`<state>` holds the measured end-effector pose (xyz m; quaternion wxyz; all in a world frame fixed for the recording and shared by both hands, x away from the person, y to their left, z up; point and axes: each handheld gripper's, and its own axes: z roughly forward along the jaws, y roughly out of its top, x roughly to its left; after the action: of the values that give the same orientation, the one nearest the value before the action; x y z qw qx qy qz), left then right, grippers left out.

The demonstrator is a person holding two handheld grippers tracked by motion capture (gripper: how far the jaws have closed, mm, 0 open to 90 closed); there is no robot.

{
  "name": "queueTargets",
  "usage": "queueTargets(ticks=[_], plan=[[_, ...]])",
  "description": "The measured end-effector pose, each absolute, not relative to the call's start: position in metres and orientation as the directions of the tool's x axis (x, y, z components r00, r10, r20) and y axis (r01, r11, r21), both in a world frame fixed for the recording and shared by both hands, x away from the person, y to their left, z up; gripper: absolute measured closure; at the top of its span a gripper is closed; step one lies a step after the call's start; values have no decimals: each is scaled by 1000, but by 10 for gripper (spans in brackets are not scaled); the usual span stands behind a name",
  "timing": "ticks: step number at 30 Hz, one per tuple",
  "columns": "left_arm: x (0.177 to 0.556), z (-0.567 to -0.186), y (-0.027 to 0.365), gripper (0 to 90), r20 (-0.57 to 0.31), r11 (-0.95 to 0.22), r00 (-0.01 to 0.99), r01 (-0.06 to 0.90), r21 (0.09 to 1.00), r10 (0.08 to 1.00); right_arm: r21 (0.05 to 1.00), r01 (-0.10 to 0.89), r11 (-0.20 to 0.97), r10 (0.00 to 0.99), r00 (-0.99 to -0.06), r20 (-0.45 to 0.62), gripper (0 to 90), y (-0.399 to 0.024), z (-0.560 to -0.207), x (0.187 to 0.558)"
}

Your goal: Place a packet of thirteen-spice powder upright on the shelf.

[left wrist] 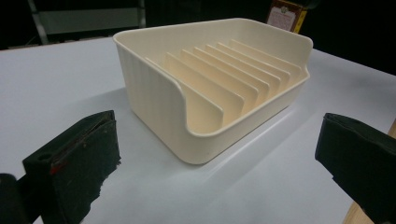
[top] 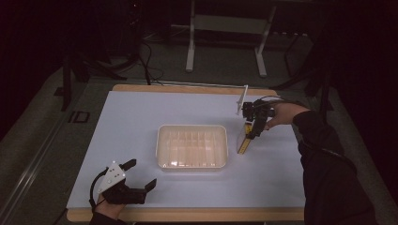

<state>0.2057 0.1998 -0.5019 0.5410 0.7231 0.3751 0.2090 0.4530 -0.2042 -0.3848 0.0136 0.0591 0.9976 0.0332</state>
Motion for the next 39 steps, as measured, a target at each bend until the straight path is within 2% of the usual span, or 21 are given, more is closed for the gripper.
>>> queueTargets(ticks=[16,39], plan=[[205,-502,200,0,-103,-135,633,317,939,767,36,89,995,89,-996,21,312,-201,-399,458],[206,-503,196,0,-95,-159,651,320,934,753,7,32,999,32,-998,49,319,-198,-370,434]])
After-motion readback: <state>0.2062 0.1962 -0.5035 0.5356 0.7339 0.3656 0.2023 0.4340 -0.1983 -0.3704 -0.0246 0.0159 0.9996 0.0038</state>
